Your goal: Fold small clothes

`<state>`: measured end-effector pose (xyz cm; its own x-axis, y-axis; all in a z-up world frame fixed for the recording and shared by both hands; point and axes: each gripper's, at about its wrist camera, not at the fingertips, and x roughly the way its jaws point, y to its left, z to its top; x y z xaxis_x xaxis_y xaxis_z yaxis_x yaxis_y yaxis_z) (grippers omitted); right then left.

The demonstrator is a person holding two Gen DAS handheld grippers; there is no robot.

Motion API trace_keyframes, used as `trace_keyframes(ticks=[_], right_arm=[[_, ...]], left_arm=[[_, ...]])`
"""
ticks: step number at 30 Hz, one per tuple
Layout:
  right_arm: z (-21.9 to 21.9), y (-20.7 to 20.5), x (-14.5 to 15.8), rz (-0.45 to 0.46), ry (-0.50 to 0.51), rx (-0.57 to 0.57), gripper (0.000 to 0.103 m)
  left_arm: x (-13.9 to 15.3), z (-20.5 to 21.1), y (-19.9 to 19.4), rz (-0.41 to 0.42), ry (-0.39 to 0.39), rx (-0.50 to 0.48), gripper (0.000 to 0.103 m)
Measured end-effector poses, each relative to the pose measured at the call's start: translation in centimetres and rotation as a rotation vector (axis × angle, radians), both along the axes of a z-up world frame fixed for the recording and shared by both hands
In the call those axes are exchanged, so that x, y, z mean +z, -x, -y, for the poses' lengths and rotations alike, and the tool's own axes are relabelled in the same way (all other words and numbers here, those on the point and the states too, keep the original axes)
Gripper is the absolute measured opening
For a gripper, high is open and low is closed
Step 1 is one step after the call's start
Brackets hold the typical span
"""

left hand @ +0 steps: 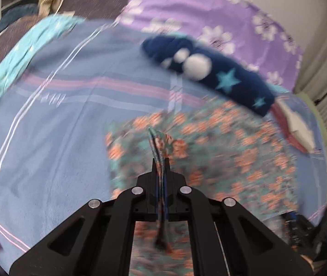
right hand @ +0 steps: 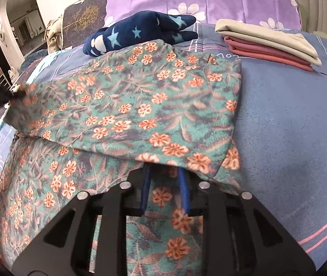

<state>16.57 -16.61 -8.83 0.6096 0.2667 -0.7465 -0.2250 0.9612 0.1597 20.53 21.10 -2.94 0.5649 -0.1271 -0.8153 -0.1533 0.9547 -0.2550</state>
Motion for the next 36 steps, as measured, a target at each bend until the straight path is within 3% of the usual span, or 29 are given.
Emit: trace_keyframes(ticks=[3,7,11,14,16,17,18,20,23,24,25,28,30,36], right_arm=[[-0.1,0.2,0.0,0.004,0.017,0.003,0.025],[-0.5,0.3,0.1,0.004,0.019,0.004,0.026],[-0.4,0.2,0.0,-0.002,-0.004,0.011,0.028],[-0.3,0.3,0.2,-0.008,-0.010,0.024,0.033],[-0.2,1.0,0.5,-0.014,0.009,0.043,0.039],[-0.2,1.7,0.9,-0.017,0.030,0.059,0.039],[-0.1,2.2,1.3,-0.018,0.043,0.072,0.039],[0.5,3.3,2.8,0.001,0.035,0.120,0.039],[3.1,3.7,6.6,0.075,-0.041,0.109,0.045],[4.5,3.0,7.9,0.099,-0.075,0.062,0.055],[5.6,2.2,8.5,0.107,-0.096,0.024,0.057],[8.6,-2.6,7.8,0.040,-0.119,-0.087,0.057],[10.1,-6.0,5.7,-0.032,-0.129,-0.173,0.054],[10.3,-12.1,1.5,-0.132,-0.264,-0.184,0.053]], left_arm=[[-2.2,-0.9,0.4,-0.042,-0.063,0.036,0.018],[-1.6,-2.1,1.3,0.018,-0.051,0.051,0.024],[-0.1,-0.8,2.1,0.082,-0.046,-0.007,0.026],[-1.3,1.1,2.4,0.068,-0.042,-0.069,0.034],[-3.4,2.3,2.2,0.022,-0.090,-0.088,0.043],[-4.8,3.2,2.4,0.030,-0.151,-0.093,0.047],[-5.2,4.0,3.1,0.092,-0.210,-0.099,0.056],[-5.2,5.7,3.7,0.125,-0.294,-0.128,0.062],[-5.2,5.8,3.6,0.116,-0.298,-0.116,0.064],[-5.2,5.7,3.6,0.117,-0.291,-0.116,0.064],[-5.2,5.7,3.6,0.118,-0.283,-0.116,0.064],[-5.2,5.5,3.7,0.124,-0.271,-0.117,0.065],[-5.2,5.4,3.7,0.127,-0.266,-0.118,0.066],[-5.4,5.6,3.8,0.130,-0.259,-0.132,0.073]])
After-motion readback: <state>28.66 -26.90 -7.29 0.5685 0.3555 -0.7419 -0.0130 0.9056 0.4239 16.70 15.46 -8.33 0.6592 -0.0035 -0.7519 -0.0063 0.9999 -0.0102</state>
